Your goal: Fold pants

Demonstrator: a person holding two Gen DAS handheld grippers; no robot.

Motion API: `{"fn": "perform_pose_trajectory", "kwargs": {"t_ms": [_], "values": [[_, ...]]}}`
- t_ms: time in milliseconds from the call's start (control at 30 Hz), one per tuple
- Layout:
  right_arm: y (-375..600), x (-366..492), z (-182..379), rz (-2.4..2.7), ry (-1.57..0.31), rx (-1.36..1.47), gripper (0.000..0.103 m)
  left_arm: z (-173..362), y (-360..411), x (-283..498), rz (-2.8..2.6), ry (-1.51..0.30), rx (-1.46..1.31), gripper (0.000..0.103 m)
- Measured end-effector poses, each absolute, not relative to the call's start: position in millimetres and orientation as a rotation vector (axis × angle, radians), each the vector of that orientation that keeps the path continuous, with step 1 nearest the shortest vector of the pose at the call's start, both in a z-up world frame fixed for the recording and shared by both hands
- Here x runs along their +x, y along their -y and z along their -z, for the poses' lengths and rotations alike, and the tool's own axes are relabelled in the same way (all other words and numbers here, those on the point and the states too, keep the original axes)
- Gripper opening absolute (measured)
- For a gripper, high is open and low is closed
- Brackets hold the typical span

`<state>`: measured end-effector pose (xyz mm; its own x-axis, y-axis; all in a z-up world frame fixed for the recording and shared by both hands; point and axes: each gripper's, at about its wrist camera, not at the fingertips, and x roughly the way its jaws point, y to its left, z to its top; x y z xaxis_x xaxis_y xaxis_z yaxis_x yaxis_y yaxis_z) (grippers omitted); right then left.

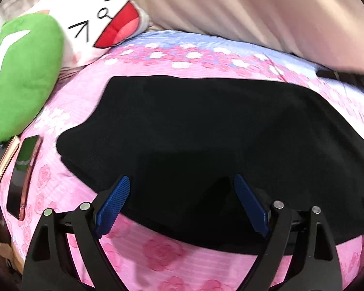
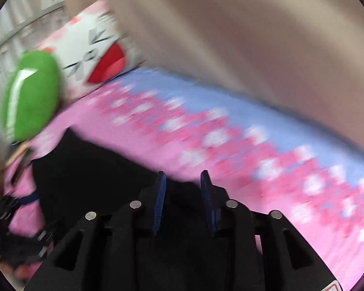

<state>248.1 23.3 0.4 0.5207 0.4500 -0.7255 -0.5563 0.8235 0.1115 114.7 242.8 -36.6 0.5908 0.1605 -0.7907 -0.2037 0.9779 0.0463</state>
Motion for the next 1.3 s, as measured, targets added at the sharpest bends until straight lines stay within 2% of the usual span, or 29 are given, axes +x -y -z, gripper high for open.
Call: {"fn": "perform_pose_trajectory", "kwargs": {"t_ms": [133, 300, 333, 433, 567, 667, 800, 900, 933, 1067, 1300], "values": [[-60.1, 262.4, 48.3, -0.557, -0.910, -0.266, 0.021, 35.1, -251.1, 114.4, -0.246, -0.914, -0.044, 0.086], [-48.5, 219.6, 12.1, -0.636, -0.862, -0.148, 0.025, 24.2, -287.8, 103.0, -0.365, -0.879, -0.026, 0.091], [-42.7, 203.7, 11.8, -0.622, -0.856, -0.170, 0.031, 25.7, -297.1, 103.6, -0.390, -0.886, -0.028, 0.091], [-7.9, 151.1, 20.0, -0.564, -0.857, -0.212, 0.032, 36.1, -320.0, 107.0, -0.459, -0.920, -0.030, 0.091], [111.9, 91.5, 24.5, -0.227, -0.841, -0.128, 0.032, 35.2, -323.9, 97.5, -0.431, -0.916, -0.079, 0.091], [223.5, 53.0, 16.7, 0.052, -0.847, -0.027, 0.041, 27.2, -297.6, 92.9, -0.388, -0.891, -0.047, 0.091], [363.2, 7.1, 16.6, 0.407, -0.863, 0.079, 0.044, 21.0, -239.3, 91.9, -0.281, -0.886, 0.002, 0.091], [431.1, -8.8, 25.1, 0.501, -0.872, 0.176, 0.044, 18.0, -198.2, 90.4, -0.221, -0.886, 0.028, 0.092], [445.5, -11.5, 28.4, 0.502, -0.877, 0.195, 0.044, 17.4, -182.8, 89.5, -0.201, -0.891, 0.036, 0.092], [464.4, -5.3, 37.1, 0.475, -0.882, 0.199, 0.055, 16.0, -140.4, 86.8, -0.156, -0.900, 0.063, 0.092], [470.0, 14.7, 40.3, 0.313, -0.864, 0.175, 0.055, 13.6, -94.1, 87.1, -0.128, -0.916, 0.115, 0.092]]}}
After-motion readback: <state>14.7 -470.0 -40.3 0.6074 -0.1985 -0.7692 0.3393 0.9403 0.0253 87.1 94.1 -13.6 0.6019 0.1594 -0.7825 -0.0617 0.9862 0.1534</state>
